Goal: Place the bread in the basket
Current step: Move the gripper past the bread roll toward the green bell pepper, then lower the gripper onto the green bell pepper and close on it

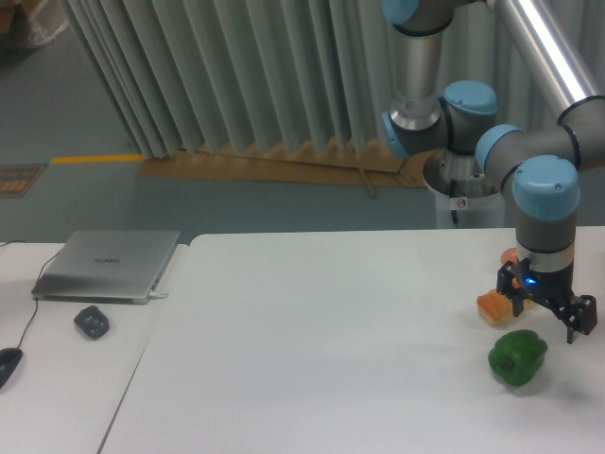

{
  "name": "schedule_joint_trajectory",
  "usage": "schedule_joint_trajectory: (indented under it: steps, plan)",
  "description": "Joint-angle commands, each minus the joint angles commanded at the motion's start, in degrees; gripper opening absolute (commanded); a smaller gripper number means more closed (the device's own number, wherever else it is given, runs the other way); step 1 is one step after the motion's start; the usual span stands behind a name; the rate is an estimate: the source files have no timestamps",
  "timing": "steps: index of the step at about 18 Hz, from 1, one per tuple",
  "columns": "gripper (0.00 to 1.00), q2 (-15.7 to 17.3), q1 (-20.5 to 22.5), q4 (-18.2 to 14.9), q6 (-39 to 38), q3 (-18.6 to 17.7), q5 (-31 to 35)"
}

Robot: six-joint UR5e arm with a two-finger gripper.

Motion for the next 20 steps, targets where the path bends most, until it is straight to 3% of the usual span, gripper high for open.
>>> schedule_joint_trajectory:
  steps: [20]
  plan:
    - [1.0,-3.43,-3.43,0.97,-6.94,0.27,4.56]
